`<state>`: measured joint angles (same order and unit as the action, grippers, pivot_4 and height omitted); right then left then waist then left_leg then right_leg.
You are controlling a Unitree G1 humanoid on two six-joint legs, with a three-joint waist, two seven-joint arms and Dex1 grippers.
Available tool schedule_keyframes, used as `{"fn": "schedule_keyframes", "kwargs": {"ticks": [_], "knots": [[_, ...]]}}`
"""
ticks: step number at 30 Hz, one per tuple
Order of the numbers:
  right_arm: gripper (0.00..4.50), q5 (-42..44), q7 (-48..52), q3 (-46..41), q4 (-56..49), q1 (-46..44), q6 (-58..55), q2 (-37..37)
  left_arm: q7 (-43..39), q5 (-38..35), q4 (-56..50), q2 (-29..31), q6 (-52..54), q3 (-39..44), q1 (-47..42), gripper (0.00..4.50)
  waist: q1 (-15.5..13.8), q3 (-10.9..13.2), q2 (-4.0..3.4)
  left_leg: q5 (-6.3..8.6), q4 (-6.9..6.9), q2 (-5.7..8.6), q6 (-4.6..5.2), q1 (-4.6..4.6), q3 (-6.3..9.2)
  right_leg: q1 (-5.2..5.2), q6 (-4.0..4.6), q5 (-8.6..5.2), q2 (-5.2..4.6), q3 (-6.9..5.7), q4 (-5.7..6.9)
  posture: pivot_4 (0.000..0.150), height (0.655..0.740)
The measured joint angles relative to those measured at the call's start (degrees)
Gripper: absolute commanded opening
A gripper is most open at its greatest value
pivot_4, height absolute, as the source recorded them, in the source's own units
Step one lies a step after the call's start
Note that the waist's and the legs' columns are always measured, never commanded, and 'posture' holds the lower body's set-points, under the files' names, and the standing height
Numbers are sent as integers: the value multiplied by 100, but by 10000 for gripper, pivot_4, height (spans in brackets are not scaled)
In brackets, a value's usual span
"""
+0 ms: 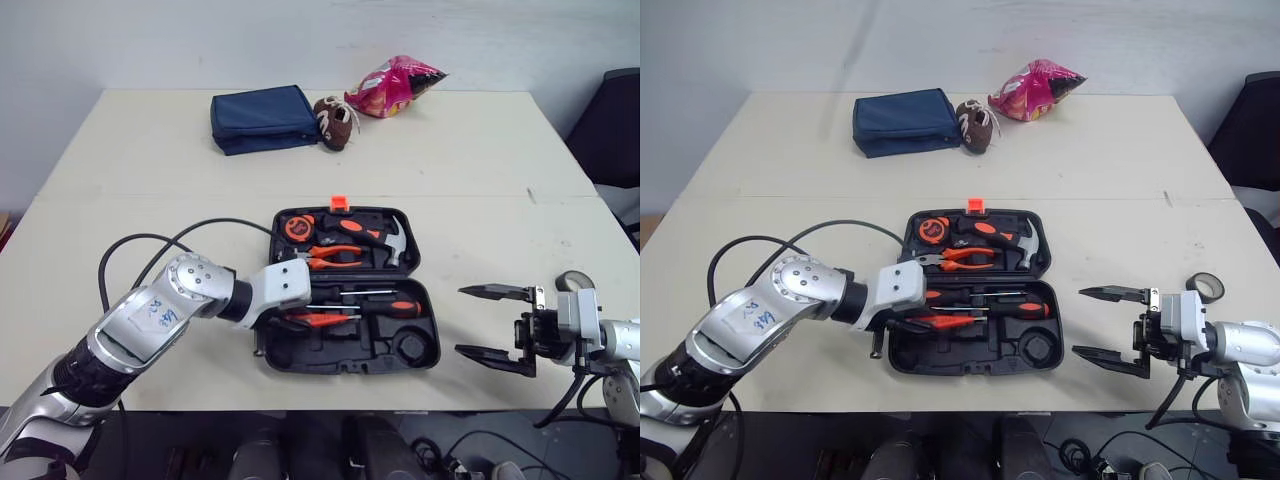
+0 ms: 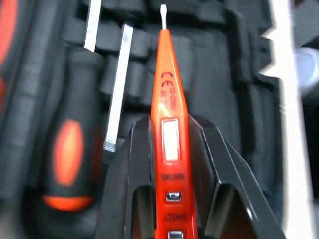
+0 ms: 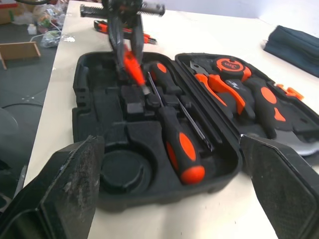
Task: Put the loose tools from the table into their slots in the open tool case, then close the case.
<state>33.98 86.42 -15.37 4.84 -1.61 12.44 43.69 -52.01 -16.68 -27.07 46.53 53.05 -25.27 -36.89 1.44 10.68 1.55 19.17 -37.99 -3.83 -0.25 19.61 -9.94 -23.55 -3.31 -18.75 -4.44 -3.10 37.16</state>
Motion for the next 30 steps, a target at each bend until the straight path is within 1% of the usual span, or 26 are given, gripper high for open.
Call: {"fn": "schedule_keyframes", "kwargs": {"ticks": [3, 11, 15, 20, 30], "knots": [[45000, 0, 13, -25, 4, 61, 70, 0, 9, 142, 129, -62, 147, -194, -58, 3006, 14, 0, 1, 0, -1, -1, 0, 0, 0, -2, 0, 0, 0, 2, 5, 1500, 7400], [45000, 4, -34, -27, -44, 116, 89, 0, -75, 197, 72, -27, 247, -273, -102, 3006, -2, 0, 1, -1, -6, -1, 0, -1, 0, 0, 0, 0, -3, 2, 9, 1500, 7400], [45000, 6, -146, -27, -291, 121, -26, 0, -72, 247, 90, -70, 275, -308, -143, 3006, -5, 0, 1, -1, -8, 0, 0, -1, 2, 0, -1, -1, -3, 2, 12, 1500, 7400], [45000, 5, -423, -14, -729, 104, -336, 2, -210, 494, 202, -147, 144, -745, -478, 3006, -9, 0, 1, -1, -12, 1, 0, 0, 2, 0, -1, -1, -3, 3, 15, 1500, 7400], [45000, -66, -729, 165, -863, -80, -637, -3, -379, 782, 267, -88, 144, -944, -639, 3006, 13, 0, 1, -2, -13, 0, -2, -1, 2, -2, -1, -2, 0, 4, 21, 1500, 7400]]}}
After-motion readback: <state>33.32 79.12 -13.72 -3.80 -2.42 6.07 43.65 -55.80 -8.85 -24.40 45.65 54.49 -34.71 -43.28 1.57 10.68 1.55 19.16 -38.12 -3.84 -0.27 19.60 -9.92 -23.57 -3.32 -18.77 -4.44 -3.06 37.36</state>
